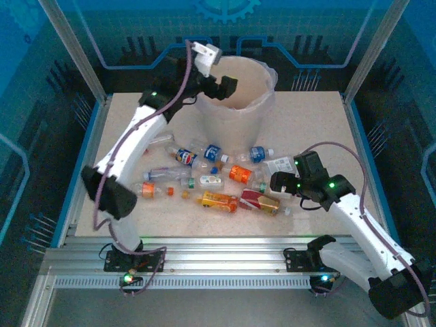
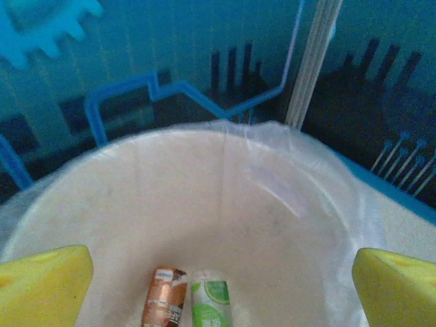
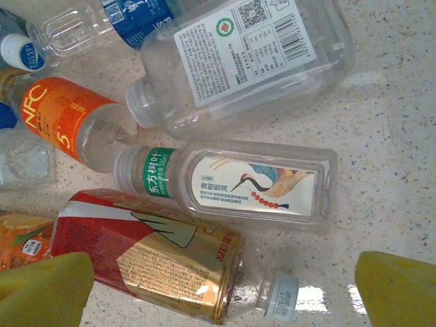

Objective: Put the plastic bottles in the bin

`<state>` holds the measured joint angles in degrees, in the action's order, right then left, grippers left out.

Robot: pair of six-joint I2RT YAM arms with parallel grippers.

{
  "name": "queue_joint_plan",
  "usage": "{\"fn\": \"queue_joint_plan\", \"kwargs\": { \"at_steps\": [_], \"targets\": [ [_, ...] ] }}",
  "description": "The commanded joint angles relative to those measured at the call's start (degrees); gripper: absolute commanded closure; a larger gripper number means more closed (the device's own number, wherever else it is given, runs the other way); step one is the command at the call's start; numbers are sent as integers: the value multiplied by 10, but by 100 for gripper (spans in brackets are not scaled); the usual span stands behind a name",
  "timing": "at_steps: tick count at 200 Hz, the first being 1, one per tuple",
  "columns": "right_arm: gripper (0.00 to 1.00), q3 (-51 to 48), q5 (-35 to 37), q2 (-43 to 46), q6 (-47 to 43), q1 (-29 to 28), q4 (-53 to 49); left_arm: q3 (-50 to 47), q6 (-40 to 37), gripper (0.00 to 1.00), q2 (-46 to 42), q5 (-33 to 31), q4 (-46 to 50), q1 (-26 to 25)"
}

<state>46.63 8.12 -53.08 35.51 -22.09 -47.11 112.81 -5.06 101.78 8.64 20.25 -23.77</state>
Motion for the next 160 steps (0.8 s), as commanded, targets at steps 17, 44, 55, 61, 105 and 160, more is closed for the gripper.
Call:
{"fn": "queue_joint_plan", "kwargs": {
  "at_steps": [17, 44, 55, 61, 105, 160],
  "targets": [
    [0, 30, 27, -12, -3, -7, -10, -186, 56, 1, -159, -133, -96, 14],
    [0, 35, 35, -23, -8, -7, -13, -319, 134, 1, -259, -201, -103, 62],
    [0, 54, 36, -29, -9, -8, -14, -373, 183, 1, -295, -210, -102, 96],
    [0, 57, 35, -33, -10, -7, -14, -403, 217, 1, -311, -209, -104, 118],
    [0, 77, 30, -66, -13, -8, -15, -557, 486, 1, -340, -209, -99, 232],
    [0, 79, 33, -74, -2, -7, -28, -524, 653, 1, -208, -267, -11, 261]
  ]
}}
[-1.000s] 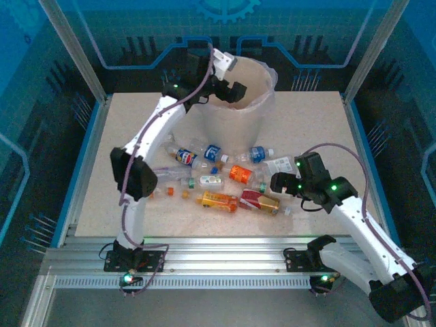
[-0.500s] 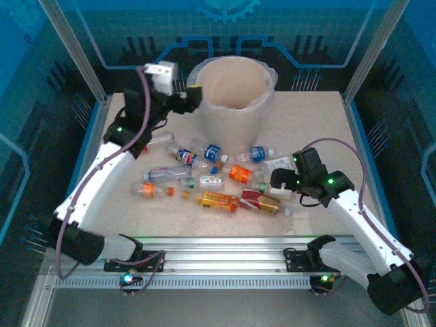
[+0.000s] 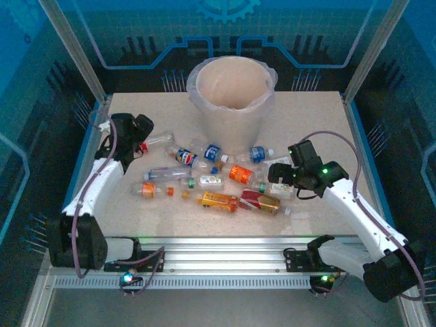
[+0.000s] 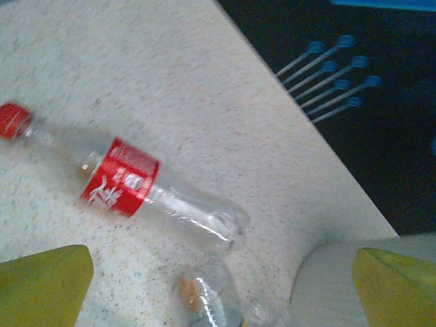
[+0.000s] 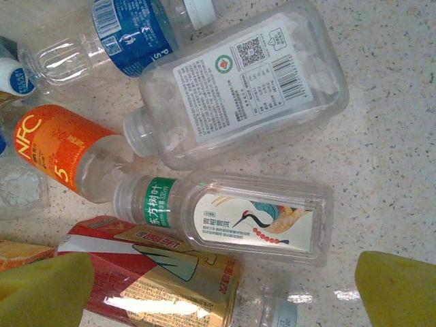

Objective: Put the plastic bottles in the bin

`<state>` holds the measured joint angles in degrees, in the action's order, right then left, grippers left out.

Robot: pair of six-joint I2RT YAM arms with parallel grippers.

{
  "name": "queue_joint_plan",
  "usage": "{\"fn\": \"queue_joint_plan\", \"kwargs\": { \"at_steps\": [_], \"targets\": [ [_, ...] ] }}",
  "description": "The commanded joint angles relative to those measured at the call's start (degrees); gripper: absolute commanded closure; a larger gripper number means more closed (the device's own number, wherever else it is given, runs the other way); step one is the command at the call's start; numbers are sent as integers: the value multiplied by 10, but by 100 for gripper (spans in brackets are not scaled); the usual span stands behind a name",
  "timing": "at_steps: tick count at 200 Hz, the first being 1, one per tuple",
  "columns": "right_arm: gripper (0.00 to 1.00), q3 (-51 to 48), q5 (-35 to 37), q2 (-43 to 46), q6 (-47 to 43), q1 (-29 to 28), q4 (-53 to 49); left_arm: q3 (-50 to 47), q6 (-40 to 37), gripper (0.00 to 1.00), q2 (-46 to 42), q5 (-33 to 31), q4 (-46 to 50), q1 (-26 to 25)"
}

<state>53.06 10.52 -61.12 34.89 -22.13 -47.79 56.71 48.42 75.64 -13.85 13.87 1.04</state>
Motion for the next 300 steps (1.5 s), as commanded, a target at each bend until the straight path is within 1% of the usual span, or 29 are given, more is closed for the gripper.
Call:
{"fn": "queue_joint_plan", "kwargs": {
  "at_steps": [1, 20, 47, 72, 106, 137, 165, 197, 231, 251, 267, 277, 300],
  "targets": [
    [0, 15, 9, 7, 4, -7, -21, 38, 121, 1, 56, -44, 55, 14],
    [0, 10, 13, 18, 8, -7, -22, 63, 152, 1, 107, -61, 66, 21],
    [0, 9, 17, 28, 10, -7, -24, 89, 195, 1, 167, -46, 70, 34],
    [0, 8, 18, 30, 12, -7, -27, 106, 219, 1, 201, -49, 67, 41],
    [0, 7, 21, 27, 15, -7, -24, 129, 241, 1, 250, -22, 63, 59],
    [0, 8, 19, 20, 18, -7, -21, 147, 248, 1, 285, -15, 59, 71],
    [0, 11, 13, 11, 18, -7, -17, 164, 260, 1, 323, 13, 48, 81],
    [0, 15, 9, 2, 21, -7, -16, 177, 286, 1, 361, 31, 35, 85],
    [0, 16, 10, 2, 22, -7, -16, 199, 297, 1, 392, 42, 26, 87],
    [0, 18, 11, 1, 22, -7, -16, 206, 307, 9, 406, 44, 22, 88],
    [0, 19, 12, 0, 23, -7, -16, 205, 320, 20, 411, 44, 15, 88],
    [0, 19, 13, 0, 23, -7, -17, 203, 326, 29, 412, 45, 8, 88],
    [0, 20, 16, -1, 24, -7, -18, 208, 328, 40, 414, 44, 3, 89]
  ]
}}
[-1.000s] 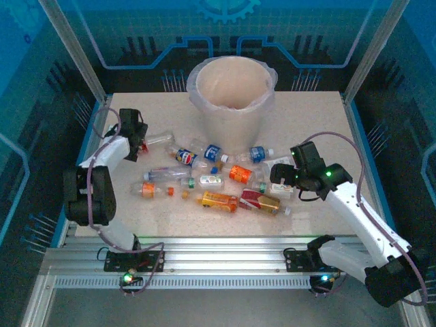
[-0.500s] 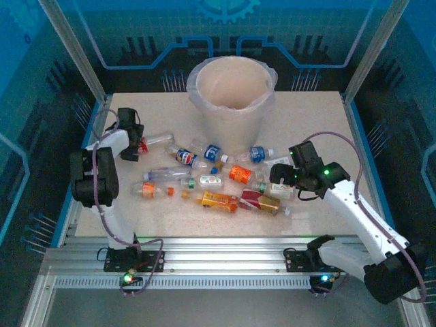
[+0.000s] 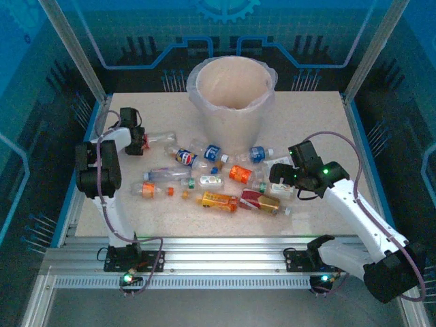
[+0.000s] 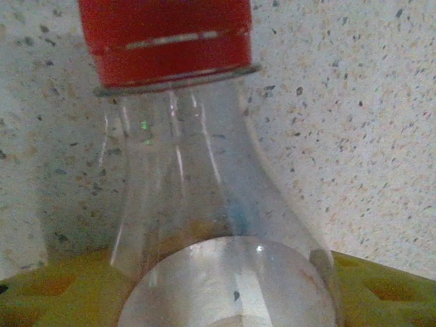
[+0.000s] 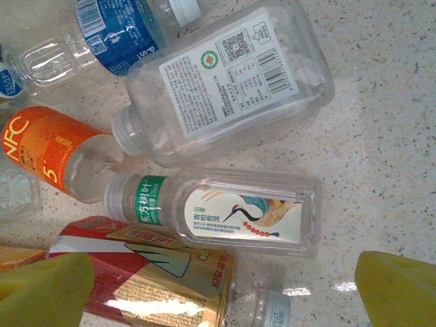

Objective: Put the plastic bottles in the bin

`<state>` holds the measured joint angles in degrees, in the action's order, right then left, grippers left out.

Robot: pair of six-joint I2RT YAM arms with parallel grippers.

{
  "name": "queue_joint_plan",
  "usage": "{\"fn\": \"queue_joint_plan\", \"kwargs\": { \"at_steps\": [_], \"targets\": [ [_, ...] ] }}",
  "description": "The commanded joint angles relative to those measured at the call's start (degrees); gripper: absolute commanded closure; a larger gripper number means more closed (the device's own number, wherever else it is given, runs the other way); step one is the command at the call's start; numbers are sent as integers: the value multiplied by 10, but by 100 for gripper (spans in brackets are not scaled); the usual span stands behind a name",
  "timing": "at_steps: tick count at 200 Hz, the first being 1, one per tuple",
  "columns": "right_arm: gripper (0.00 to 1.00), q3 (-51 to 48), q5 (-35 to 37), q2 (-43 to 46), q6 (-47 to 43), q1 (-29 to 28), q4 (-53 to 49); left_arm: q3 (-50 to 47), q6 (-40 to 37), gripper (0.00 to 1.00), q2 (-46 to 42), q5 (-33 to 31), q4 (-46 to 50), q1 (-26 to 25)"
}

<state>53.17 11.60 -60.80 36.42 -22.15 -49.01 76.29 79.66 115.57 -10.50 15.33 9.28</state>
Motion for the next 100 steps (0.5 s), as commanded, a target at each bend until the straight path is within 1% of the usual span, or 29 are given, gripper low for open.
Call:
{"fn": "queue_joint_plan", "kwargs": {
  "at_steps": [1, 47, 57, 72, 100],
  "targets": [
    [0, 19, 5, -4, 9, -7, -6, 13, 15, 41, 15, 10, -12, 6],
    [0, 20, 6, -2, 10, -7, -5, 24, 2, 54, 10, 14, -17, 6],
    [0, 19, 7, 0, 10, -7, -4, 24, -3, 56, 5, 14, -32, 6],
    [0, 18, 7, 3, 8, -7, -2, 23, -12, 61, -8, 14, -63, 6],
    [0, 16, 11, 13, 8, -7, 2, 27, -45, 64, -37, 16, -128, 6]
  ]
}}
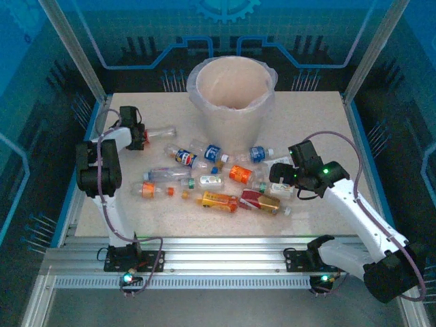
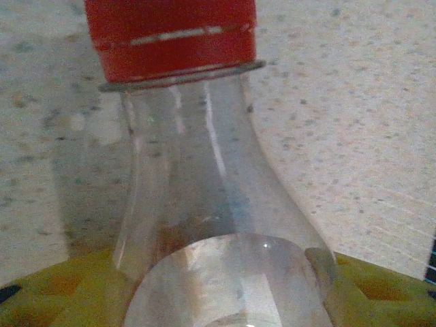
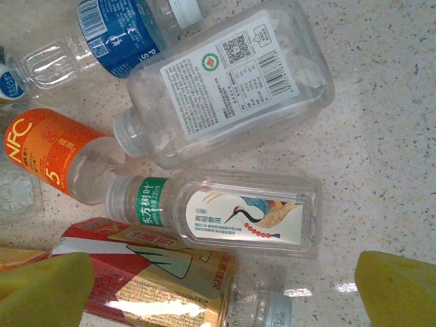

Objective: Put the plastic bottles in the bin

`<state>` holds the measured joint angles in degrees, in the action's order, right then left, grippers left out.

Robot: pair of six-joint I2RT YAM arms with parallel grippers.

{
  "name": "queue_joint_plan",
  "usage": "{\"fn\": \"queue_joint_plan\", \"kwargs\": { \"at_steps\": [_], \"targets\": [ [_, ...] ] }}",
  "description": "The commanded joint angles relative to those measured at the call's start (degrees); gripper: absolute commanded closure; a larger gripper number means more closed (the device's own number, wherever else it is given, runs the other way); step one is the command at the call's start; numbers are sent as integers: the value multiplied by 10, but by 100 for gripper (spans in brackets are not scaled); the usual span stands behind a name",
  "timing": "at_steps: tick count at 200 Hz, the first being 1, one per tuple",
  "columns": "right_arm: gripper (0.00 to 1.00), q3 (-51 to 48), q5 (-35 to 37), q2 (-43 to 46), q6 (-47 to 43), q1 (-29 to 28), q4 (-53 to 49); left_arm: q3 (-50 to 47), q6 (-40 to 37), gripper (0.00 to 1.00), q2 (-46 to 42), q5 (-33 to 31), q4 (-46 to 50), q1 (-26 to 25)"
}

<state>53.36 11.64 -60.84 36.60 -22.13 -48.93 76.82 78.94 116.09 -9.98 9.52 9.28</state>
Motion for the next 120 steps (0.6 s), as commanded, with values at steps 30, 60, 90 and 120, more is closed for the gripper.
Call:
{"fn": "queue_joint_plan", "kwargs": {
  "at_steps": [30, 60, 90, 120],
  "targets": [
    [0, 8, 21, 25, 14, -7, 2, 46, -113, 64, -82, 7, -90, -2],
    [0, 2, 29, 36, 20, -7, 7, 40, -194, 65, -140, -19, -123, -21],
    [0, -2, 37, 48, 24, -8, 10, 36, -289, 68, -199, -54, -149, -51],
    [0, -11, 47, 66, 30, -7, 12, 53, -399, 69, -255, -86, -166, -95]
  ]
}}
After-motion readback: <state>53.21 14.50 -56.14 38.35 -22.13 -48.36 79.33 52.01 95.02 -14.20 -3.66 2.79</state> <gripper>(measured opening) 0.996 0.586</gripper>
